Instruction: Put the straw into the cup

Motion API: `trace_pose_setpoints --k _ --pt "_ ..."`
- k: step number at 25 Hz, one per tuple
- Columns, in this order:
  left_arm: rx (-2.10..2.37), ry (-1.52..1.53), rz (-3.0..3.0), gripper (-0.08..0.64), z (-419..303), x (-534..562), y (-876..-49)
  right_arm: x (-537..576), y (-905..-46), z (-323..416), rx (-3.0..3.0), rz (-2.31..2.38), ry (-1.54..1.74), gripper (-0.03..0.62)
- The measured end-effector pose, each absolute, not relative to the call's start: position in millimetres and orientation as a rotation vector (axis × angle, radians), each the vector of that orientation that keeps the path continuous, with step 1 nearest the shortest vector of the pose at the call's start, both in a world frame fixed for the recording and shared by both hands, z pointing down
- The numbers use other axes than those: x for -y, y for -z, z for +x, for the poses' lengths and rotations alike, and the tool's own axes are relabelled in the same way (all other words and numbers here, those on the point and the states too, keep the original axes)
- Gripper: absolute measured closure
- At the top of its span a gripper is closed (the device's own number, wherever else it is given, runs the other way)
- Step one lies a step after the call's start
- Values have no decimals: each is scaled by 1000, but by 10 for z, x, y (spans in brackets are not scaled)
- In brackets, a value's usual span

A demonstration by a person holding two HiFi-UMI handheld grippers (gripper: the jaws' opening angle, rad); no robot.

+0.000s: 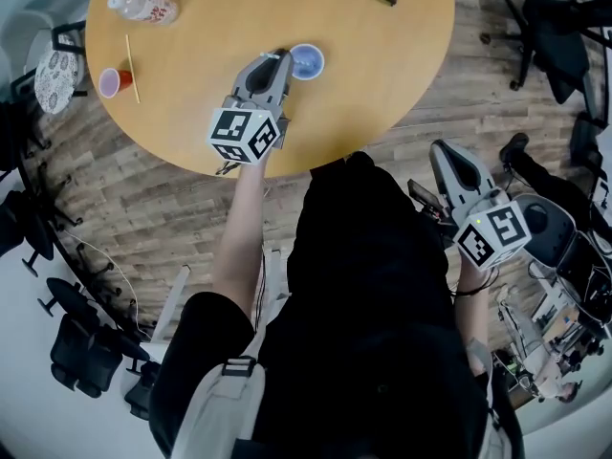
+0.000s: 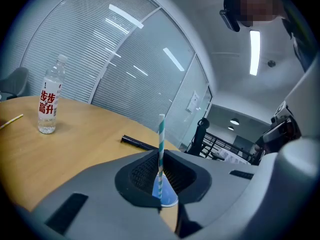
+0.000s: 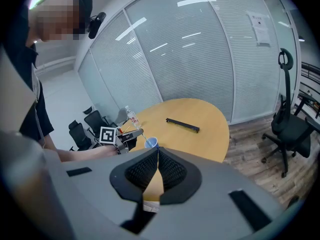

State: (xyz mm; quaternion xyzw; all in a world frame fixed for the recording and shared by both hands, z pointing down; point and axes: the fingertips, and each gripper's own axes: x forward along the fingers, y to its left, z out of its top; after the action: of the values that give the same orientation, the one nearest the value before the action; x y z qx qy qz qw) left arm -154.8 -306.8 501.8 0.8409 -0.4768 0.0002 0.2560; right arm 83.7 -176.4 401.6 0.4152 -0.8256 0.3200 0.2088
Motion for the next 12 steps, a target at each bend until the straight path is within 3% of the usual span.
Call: trace_pose_setpoints --k 12 --pt "1289 -96 2324 525 -1480 3025 -5188 1666 -4059 875 2279 1169 -911 574"
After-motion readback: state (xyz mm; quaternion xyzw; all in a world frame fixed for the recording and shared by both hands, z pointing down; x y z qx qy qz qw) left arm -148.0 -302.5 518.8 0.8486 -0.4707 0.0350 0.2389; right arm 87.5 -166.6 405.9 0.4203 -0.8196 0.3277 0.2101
